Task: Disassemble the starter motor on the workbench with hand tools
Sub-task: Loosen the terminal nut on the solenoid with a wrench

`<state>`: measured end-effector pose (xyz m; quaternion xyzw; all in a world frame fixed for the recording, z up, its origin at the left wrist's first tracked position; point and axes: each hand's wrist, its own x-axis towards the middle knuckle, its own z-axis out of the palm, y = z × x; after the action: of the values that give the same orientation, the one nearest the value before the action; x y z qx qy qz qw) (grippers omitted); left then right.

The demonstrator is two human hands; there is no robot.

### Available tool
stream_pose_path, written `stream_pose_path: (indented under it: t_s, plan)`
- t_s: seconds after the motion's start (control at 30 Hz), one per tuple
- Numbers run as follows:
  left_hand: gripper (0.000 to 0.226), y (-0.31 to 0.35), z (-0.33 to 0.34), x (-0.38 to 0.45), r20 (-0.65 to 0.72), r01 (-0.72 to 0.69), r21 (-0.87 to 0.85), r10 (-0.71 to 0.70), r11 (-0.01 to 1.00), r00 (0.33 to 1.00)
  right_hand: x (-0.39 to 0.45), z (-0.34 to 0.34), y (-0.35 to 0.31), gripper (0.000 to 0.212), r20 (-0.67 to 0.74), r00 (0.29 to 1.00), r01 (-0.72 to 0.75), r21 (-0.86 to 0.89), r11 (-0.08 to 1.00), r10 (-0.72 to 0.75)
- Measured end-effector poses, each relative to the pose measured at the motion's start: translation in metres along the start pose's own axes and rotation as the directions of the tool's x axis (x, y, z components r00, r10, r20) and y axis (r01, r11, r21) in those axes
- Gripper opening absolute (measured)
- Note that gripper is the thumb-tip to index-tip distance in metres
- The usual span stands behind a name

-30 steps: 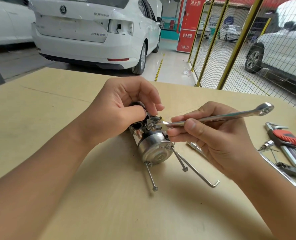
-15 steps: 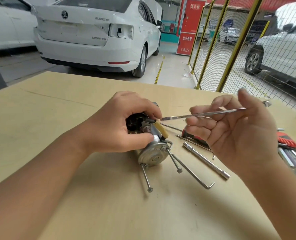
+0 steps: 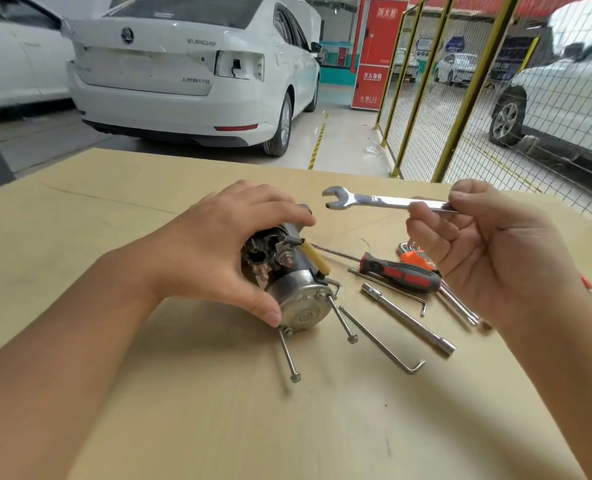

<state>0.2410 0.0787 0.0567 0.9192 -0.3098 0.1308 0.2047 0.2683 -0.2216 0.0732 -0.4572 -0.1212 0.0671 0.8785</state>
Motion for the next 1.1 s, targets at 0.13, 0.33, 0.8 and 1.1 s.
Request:
stream_pose_path:
  t_s: [0.13,0.33,0.8,1.1]
  plan:
    - [0.091,0.004,0.000,0.004,-0.068,-0.025,0.220,0.041,0.975,0.997,0.004,-0.004,0.006,0.024,-0.143,0.986,-0.053,0.186,0.981,0.081]
    - [0.085,0.015,0.004,0.005,-0.167,-0.035,0.383,0.107,0.923,0.980,0.012,-0.013,0.013,0.030,-0.265,0.945,-0.067,0.416,0.907,0.191]
    - [0.060,0.020,-0.003,-0.004,-0.078,-0.039,0.392,0.076,0.919,0.994,0.004,-0.003,0.021,0.036,-0.131,0.963,-0.132,0.528,0.839,0.234]
    - [0.065,0.036,0.008,0.004,-0.162,0.109,0.472,-0.035,0.875,0.986,0.002,0.000,0.025,0.028,-0.110,0.962,-0.152,0.550,0.821,0.252]
